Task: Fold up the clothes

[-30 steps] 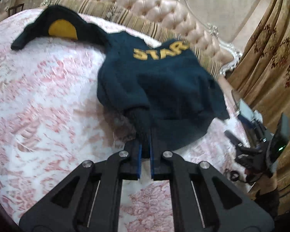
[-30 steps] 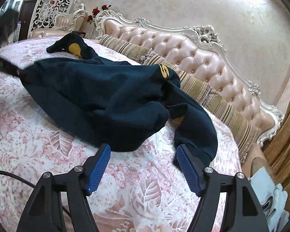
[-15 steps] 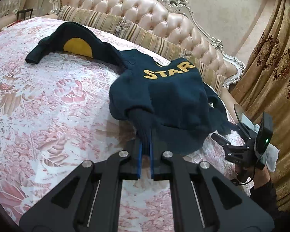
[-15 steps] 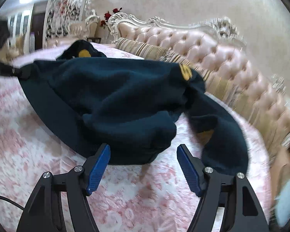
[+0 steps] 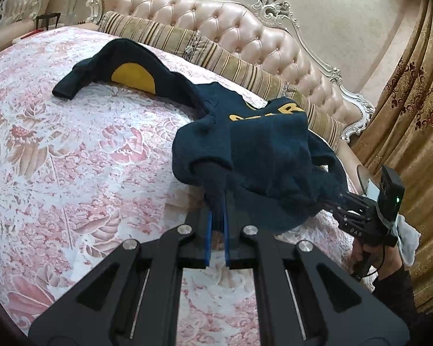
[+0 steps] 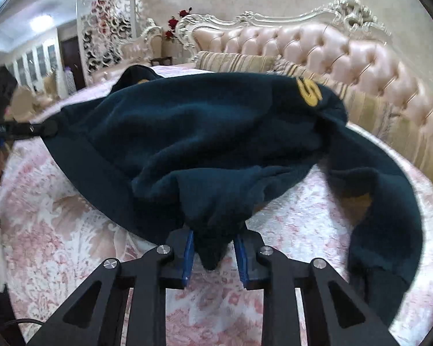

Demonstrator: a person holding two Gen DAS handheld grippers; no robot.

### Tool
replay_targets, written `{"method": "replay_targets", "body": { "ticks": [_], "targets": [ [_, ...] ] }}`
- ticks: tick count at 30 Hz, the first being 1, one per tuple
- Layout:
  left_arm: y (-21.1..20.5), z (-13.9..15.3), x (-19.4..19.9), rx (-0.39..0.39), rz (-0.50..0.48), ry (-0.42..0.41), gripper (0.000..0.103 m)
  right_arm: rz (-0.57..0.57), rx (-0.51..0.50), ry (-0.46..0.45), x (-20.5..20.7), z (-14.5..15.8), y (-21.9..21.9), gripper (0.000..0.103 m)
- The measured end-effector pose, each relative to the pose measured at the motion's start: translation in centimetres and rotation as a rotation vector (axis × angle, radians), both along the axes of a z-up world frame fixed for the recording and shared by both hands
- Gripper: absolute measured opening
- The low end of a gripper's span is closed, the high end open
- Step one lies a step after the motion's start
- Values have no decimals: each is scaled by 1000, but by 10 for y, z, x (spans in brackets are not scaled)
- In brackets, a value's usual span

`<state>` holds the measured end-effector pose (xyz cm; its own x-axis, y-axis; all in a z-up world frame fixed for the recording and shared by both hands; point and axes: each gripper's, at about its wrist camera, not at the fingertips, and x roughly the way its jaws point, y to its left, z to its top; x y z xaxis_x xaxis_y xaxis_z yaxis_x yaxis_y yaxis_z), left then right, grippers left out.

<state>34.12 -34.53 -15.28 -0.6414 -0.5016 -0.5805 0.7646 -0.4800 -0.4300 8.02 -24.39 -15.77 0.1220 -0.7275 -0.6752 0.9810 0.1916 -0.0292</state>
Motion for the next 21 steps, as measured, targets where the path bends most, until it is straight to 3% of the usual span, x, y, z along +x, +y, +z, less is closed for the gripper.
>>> {"method": "replay_targets", "body": {
  "ticks": [4, 10, 12, 17, 21],
  "targets": [
    [2, 11, 4, -23, 5, 8, 7, -43, -36, 12, 18, 26, 28, 23],
    [17, 39, 14, -73, -14, 39, 7, -121, 36, -229, 10, 56, 66, 24],
    [21, 32, 13, -46, -37, 12, 7, -145, 81, -282, 7, 50, 78, 24],
    [39, -7, 8, 29, -95, -74, 7, -187, 161, -257, 6, 26, 101, 24],
    [42, -38, 12, 103, -75, -105, 7, -220, 189, -226, 6, 15, 106, 30]
  ]
}}
